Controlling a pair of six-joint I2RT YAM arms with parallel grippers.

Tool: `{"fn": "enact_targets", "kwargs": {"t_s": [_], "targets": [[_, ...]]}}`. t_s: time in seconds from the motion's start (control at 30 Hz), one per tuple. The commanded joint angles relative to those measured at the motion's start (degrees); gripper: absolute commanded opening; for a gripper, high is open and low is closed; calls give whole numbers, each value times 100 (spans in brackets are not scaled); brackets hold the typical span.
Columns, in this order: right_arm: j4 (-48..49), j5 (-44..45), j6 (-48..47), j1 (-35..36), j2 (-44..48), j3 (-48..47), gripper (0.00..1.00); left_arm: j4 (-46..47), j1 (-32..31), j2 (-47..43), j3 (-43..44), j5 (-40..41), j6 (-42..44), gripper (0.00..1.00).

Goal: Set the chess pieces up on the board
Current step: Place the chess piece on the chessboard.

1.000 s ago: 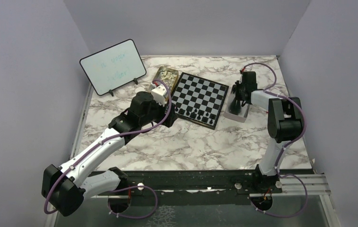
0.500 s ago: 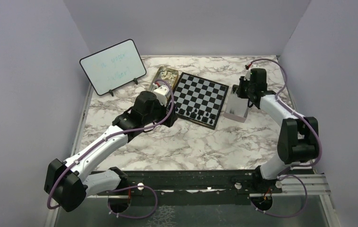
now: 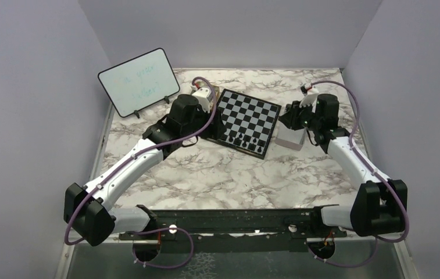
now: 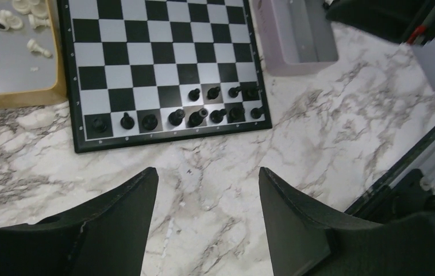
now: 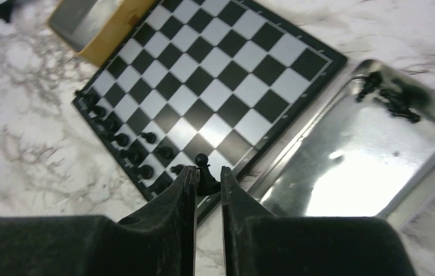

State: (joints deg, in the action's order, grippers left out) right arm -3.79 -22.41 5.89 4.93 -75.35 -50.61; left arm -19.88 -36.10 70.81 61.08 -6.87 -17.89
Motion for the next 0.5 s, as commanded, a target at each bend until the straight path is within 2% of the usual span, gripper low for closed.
{"fn": "enact_targets", "kwargs": {"t_s": [0.0,0.17,0.47], "targets": [[719,-1086,204,331,496,400,15,-5,19,275,551,-500,-675,65],[1470,-1825,358,554,1099,899,14,380,61,439,624,-1240,-1478,61],[2200,-2732,17,1285,1820,1395,15,2239,103,677,296,-2723,-3364,47]]}}
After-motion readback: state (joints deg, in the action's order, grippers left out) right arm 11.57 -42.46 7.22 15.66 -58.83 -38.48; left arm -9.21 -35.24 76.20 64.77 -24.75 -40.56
